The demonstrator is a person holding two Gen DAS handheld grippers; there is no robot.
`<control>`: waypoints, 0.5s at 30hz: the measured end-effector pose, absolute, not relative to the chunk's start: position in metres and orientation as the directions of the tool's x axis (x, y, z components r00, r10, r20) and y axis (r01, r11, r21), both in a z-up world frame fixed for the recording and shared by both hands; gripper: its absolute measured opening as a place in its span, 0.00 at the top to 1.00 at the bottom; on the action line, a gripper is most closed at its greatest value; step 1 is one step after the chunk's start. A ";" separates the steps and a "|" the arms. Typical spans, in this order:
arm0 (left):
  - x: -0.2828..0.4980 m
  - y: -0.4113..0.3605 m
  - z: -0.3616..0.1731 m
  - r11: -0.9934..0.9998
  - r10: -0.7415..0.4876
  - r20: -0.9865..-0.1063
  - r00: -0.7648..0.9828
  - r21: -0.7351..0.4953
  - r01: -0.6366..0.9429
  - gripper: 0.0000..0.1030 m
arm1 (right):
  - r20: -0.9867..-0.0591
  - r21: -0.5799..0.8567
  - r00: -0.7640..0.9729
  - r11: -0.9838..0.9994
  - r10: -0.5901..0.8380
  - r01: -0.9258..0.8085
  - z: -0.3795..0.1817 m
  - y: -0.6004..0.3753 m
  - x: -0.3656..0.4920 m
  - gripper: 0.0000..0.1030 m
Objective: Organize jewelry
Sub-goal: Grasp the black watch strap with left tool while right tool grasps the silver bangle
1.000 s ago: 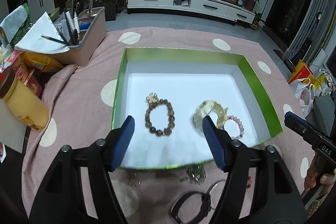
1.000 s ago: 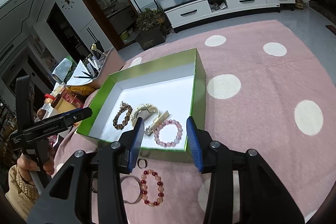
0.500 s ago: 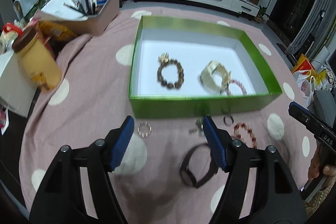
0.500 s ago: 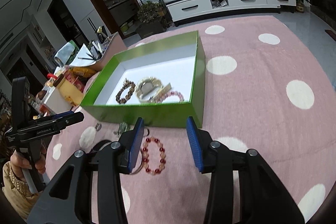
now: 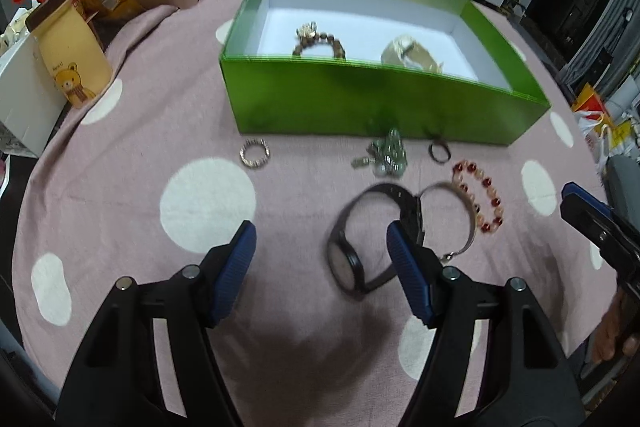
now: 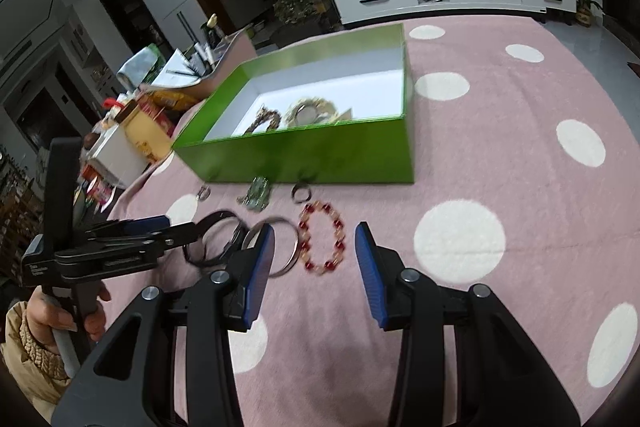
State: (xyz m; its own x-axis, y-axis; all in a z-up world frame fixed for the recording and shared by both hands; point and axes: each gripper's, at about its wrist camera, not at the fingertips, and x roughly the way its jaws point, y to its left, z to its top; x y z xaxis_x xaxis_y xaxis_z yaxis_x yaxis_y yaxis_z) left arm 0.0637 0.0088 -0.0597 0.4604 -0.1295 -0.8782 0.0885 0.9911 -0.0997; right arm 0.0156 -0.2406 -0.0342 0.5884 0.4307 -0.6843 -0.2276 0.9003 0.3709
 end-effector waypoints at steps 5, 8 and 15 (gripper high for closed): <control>0.061 0.006 -0.074 0.995 -0.091 -0.892 0.443 -0.070 0.065 0.52 | -0.706 0.346 0.559 0.901 0.434 -0.263 -0.044 -0.225 0.008 0.59; 0.060 0.007 -0.079 0.996 -0.085 -0.894 0.439 -0.068 0.054 0.62 | -0.713 0.346 0.546 0.898 0.440 -0.272 -0.048 -0.218 0.006 0.59; 0.059 0.007 -0.080 0.997 -0.072 -0.885 0.459 -0.053 0.053 0.90 | -0.730 0.363 0.502 0.885 0.464 -0.292 -0.059 -0.208 0.006 0.59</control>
